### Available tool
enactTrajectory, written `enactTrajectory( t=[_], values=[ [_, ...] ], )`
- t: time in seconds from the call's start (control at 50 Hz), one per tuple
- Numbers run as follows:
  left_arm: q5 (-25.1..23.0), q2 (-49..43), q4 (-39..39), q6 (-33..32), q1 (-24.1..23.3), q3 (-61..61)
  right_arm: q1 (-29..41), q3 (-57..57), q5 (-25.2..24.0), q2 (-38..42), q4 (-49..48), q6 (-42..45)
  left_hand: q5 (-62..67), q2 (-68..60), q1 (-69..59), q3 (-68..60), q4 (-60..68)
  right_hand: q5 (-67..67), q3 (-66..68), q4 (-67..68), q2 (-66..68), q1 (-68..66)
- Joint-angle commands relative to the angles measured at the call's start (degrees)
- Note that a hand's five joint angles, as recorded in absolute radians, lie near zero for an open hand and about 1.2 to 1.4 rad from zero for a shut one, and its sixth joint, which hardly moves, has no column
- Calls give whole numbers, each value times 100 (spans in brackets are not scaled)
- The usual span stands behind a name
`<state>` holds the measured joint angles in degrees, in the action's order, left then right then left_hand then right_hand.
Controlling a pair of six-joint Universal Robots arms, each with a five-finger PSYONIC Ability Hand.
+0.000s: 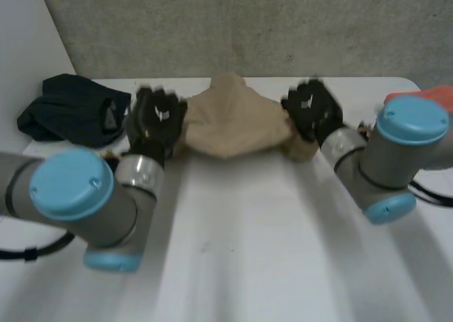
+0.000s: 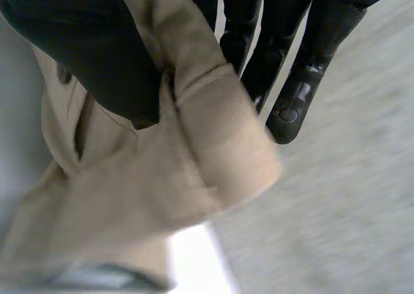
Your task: Fold the laundry.
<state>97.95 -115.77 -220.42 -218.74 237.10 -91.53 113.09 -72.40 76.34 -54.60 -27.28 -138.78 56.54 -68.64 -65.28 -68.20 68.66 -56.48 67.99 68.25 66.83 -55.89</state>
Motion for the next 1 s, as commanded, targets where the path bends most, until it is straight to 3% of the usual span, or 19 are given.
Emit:
enactTrajectory(
  t=[0.02,0.14,0.3,0.4,0.46,0.54,0.62,0.78,0.92,1.0],
  values=[
    [31,98,840,-292,-138,-936,-24,-826,13,-14,1486,132,1346,-1136,-1472,-1180,1134,-1352,1201,1175,1317,-2411],
    [216,1073,1887,-424,-103,-1358,-76,-1513,118,-981,2331,105,1346,-1136,-1472,-1180,1134,-1352,1201,1175,1317,-2411],
    [251,2383,4312,-486,-182,-1885,-85,-2032,215,-2387,3842,114,1346,-1136,-1472,-1180,1134,-1352,1201,1175,1317,-2411],
    [163,3278,5849,-503,-410,-2123,-103,-2102,224,-3055,5289,394,1346,-1136,-1472,-1180,1134,-1352,1201,1175,1317,-2411],
    [163,3438,6203,-486,-612,-2115,-243,-2138,206,-3188,5820,650,1346,-1136,-1472,-1180,1134,-1352,1201,1175,1317,-2411],
    [163,3386,5968,-486,-806,-2000,-428,-2164,145,-3180,5875,905,1346,-1136,-1472,-1180,1134,-1352,1201,1175,1317,-2411],
    [172,2772,5142,-512,-797,-1606,-419,-2190,206,-2759,5313,862,1346,-1136,-1472,-1180,1134,-1352,1201,1175,1317,-2411],
    [207,385,2894,-1187,-552,272,-472,-1770,486,-1810,4022,282,1346,-1136,-1472,-1180,1134,-1352,1201,1175,1317,-2411],
    [146,-1297,1767,-1944,-323,2084,-446,-1198,1049,-992,3177,220,1346,-1136,-1472,-1180,1134,-1352,1201,1175,1317,-2411],
    [-258,-2158,1055,-2077,-314,3052,-419,-767,1173,-526,2790,220,1346,-1136,-1472,-1180,1134,-1352,1201,1175,1317,-2411]
  ],
)
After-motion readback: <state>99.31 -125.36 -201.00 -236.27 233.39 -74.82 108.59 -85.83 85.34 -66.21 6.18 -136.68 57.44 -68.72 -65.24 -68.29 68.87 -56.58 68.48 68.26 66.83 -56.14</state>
